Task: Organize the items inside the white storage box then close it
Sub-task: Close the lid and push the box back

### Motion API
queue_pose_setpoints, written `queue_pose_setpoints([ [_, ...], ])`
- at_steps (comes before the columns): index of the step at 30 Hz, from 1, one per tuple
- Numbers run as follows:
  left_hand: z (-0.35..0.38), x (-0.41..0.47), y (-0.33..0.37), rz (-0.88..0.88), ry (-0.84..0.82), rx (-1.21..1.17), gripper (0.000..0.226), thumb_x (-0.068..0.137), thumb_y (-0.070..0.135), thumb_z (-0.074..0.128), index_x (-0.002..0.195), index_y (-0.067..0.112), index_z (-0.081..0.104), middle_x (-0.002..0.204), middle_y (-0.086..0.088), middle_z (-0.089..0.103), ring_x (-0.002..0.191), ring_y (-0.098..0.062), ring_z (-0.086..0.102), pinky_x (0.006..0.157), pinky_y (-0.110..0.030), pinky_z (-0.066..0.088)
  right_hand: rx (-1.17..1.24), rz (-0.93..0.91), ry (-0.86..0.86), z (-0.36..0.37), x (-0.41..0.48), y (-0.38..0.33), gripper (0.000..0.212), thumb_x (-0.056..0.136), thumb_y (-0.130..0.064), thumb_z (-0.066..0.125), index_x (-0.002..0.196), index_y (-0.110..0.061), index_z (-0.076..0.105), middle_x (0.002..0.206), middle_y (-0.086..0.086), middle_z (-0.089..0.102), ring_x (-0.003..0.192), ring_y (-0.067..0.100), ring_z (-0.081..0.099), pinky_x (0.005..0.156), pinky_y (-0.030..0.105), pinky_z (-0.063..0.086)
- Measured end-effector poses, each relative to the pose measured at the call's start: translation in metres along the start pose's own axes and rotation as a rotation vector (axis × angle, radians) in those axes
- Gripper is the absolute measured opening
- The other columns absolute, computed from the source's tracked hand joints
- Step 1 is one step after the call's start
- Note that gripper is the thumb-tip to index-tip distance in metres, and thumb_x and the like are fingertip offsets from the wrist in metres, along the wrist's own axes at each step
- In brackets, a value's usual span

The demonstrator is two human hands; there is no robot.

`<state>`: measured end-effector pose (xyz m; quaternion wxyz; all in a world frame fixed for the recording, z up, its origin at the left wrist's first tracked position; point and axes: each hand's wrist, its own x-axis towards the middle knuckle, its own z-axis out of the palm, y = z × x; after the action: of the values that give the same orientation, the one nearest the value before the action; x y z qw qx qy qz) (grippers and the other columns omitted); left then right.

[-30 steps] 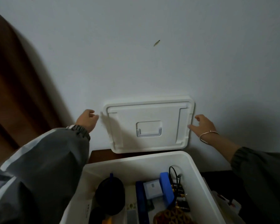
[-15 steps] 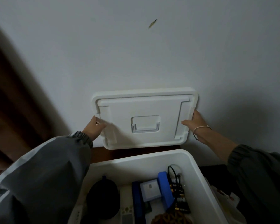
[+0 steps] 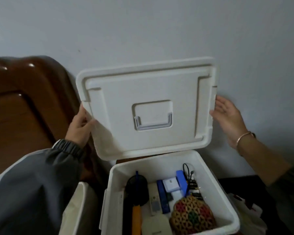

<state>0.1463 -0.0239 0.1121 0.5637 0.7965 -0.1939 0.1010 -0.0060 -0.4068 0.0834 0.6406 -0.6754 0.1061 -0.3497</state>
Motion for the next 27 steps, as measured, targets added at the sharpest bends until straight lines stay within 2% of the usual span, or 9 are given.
queue_pose_setpoints([
  [4,-0.034,-0.058,0.017,-0.058,0.044,0.09,0.06,0.092,0.009,0.055,0.134,0.05,0.041,0.099,0.013,0.063,0.083,-0.005,0.058,0.068,-0.013,0.052,0.028,0.022,-0.073,-0.009,-0.051,-0.046,0.052,0.089,0.007,0.052,0.137,-0.009,0.043,0.136,0.005,0.052,0.124,0.014,0.051,0.105,0.029,0.04],
  [6,-0.044,-0.09,0.02,-0.156,0.044,0.032,0.055,0.091,0.012,0.056,0.134,0.044,0.045,0.11,0.009,0.064,0.093,-0.011,0.062,0.078,-0.024,0.055,0.022,0.074,-0.124,-0.016,-0.078,-0.057,0.053,0.089,0.007,0.051,0.139,-0.007,0.041,0.138,0.005,0.05,0.125,0.017,0.05,0.109,0.034,0.038],
  [8,-0.047,-0.121,0.018,-0.298,0.043,0.025,0.048,0.09,0.016,0.058,0.132,0.037,0.049,0.113,0.002,0.064,0.094,-0.018,0.063,0.079,-0.038,0.054,0.003,0.146,-0.171,-0.024,-0.101,-0.058,0.051,0.089,0.008,0.051,0.138,-0.006,0.042,0.136,0.006,0.051,0.123,0.019,0.051,0.108,0.037,0.038],
  [12,-0.034,-0.166,-0.01,-0.479,0.025,0.104,0.035,0.087,0.012,0.063,0.122,0.01,0.059,0.114,-0.012,0.066,0.084,-0.02,0.063,0.078,-0.035,0.052,-0.091,0.242,-0.26,-0.036,-0.132,-0.031,0.044,0.085,0.013,0.052,0.125,-0.005,0.053,0.123,0.011,0.061,0.105,0.02,0.06,0.094,0.033,0.046],
  [15,-0.016,-0.185,-0.037,-0.541,-0.059,0.21,0.038,0.085,0.009,0.066,0.121,0.0,0.058,0.119,-0.018,0.064,0.104,-0.031,0.062,0.094,-0.04,0.048,-0.225,0.314,-0.293,-0.044,-0.142,0.002,0.039,0.083,0.012,0.055,0.113,-0.013,0.06,0.111,0.008,0.066,0.091,0.019,0.063,0.086,0.035,0.049],
  [17,-0.003,-0.195,-0.054,-0.533,-0.123,0.325,0.038,0.084,0.01,0.066,0.12,0.0,0.06,0.117,-0.018,0.065,0.106,-0.032,0.061,0.091,-0.034,0.046,-0.31,0.374,-0.285,-0.048,-0.148,0.023,0.037,0.081,0.013,0.055,0.107,-0.014,0.062,0.106,0.01,0.067,0.091,0.023,0.062,0.087,0.038,0.048],
  [19,0.009,-0.202,-0.069,-0.517,-0.159,0.413,0.032,0.084,0.011,0.063,0.115,0.002,0.062,0.114,-0.017,0.066,0.104,-0.032,0.06,0.087,-0.032,0.044,-0.374,0.421,-0.269,-0.049,-0.154,0.045,0.035,0.079,0.015,0.055,0.107,-0.005,0.063,0.099,0.011,0.067,0.088,0.023,0.061,0.08,0.033,0.048],
  [22,0.021,-0.205,-0.091,-0.546,-0.165,0.421,0.027,0.086,0.013,0.058,0.112,0.005,0.06,0.113,-0.019,0.064,0.103,-0.034,0.058,0.087,-0.032,0.042,-0.475,0.449,-0.268,-0.042,-0.16,0.07,0.033,0.077,0.014,0.054,0.106,0.001,0.062,0.1,0.017,0.067,0.085,0.025,0.061,0.069,0.029,0.046],
  [27,0.038,-0.203,-0.11,-0.621,-0.18,0.418,0.036,0.088,0.013,0.056,0.123,0.005,0.051,0.12,-0.02,0.058,0.109,-0.033,0.054,0.092,-0.034,0.039,-0.631,0.456,-0.247,-0.029,-0.149,0.092,0.032,0.076,0.011,0.052,0.106,0.001,0.06,0.103,0.018,0.065,0.087,0.027,0.058,0.065,0.026,0.042],
])
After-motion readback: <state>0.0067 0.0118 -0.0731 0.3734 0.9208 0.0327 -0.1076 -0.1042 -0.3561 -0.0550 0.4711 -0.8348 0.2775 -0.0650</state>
